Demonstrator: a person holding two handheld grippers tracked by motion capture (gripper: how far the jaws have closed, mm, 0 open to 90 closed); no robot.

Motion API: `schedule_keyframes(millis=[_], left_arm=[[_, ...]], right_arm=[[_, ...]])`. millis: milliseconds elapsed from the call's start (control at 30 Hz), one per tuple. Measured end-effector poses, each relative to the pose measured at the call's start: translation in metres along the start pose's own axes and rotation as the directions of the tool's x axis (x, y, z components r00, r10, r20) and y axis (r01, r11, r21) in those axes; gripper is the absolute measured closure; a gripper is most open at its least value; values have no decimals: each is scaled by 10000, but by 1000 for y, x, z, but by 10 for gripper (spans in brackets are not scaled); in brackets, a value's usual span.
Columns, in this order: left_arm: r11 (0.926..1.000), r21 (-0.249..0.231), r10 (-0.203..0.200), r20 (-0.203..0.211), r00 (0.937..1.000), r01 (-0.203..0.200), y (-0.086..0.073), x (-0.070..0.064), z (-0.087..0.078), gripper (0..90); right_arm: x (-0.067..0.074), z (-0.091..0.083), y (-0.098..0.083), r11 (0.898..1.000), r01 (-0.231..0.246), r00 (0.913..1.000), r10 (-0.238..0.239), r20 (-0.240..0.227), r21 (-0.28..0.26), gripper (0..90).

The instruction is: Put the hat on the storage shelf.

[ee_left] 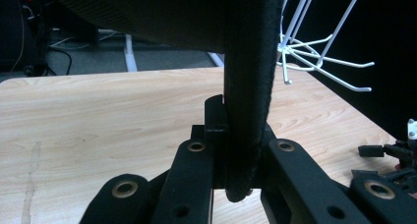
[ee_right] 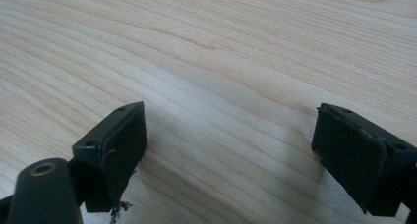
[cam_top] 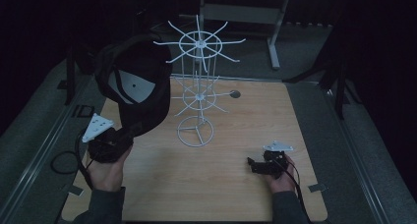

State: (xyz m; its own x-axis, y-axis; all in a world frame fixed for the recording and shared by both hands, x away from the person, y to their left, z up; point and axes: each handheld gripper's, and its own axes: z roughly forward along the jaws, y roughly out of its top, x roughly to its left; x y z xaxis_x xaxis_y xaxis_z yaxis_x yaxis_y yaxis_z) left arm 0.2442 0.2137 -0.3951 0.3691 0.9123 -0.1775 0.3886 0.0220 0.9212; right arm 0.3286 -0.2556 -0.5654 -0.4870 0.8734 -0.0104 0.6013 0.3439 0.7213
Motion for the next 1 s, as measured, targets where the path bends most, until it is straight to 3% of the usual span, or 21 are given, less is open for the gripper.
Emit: schedule_keyframes(millis=[1000], left_arm=[[9995,-45,319,-85,9995,-319,2,-10,6,861]], right_arm=[[0,0,0,10000,-3,10000,3,-1,2,130]])
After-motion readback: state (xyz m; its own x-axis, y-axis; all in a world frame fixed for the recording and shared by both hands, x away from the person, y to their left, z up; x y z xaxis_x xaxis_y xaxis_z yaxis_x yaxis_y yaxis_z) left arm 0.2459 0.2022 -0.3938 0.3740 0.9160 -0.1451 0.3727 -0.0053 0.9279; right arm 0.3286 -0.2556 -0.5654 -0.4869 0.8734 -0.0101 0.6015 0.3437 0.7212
